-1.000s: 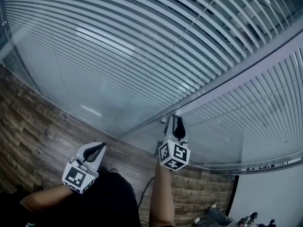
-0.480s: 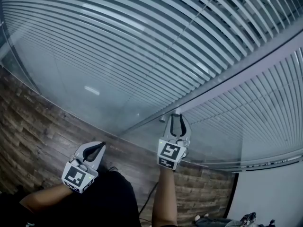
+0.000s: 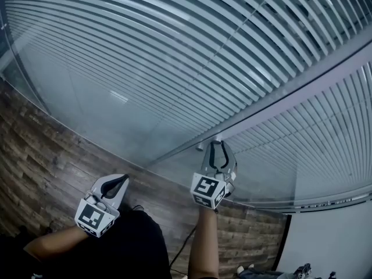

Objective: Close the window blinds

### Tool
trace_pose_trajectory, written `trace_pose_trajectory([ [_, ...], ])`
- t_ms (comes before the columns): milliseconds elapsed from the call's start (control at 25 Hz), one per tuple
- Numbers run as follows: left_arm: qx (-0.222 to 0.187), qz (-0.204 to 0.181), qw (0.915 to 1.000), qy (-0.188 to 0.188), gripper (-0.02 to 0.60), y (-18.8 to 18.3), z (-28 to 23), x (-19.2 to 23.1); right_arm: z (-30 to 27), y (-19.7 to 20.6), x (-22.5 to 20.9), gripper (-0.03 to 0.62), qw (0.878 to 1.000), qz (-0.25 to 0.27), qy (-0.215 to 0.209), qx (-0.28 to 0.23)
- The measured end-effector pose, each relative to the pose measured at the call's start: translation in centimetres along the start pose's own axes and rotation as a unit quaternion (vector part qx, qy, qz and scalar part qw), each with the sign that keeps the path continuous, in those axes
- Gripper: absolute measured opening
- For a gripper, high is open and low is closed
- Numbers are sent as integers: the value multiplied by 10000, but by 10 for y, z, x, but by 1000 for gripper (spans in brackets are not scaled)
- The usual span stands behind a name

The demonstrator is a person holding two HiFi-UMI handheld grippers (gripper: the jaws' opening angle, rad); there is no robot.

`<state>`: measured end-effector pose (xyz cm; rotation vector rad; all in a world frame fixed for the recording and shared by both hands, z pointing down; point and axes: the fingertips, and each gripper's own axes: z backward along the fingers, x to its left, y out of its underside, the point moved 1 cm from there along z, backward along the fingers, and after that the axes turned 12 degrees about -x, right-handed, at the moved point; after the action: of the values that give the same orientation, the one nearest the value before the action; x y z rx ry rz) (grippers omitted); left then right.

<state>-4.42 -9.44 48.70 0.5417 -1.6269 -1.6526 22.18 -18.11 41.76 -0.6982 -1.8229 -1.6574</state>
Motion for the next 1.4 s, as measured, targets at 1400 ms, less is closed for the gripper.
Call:
trace_pose_trajectory([
  [1400,-39,71,9998,-200,2,1,9,-17,-1,8,-17,127,8063,-5827,734,-707],
])
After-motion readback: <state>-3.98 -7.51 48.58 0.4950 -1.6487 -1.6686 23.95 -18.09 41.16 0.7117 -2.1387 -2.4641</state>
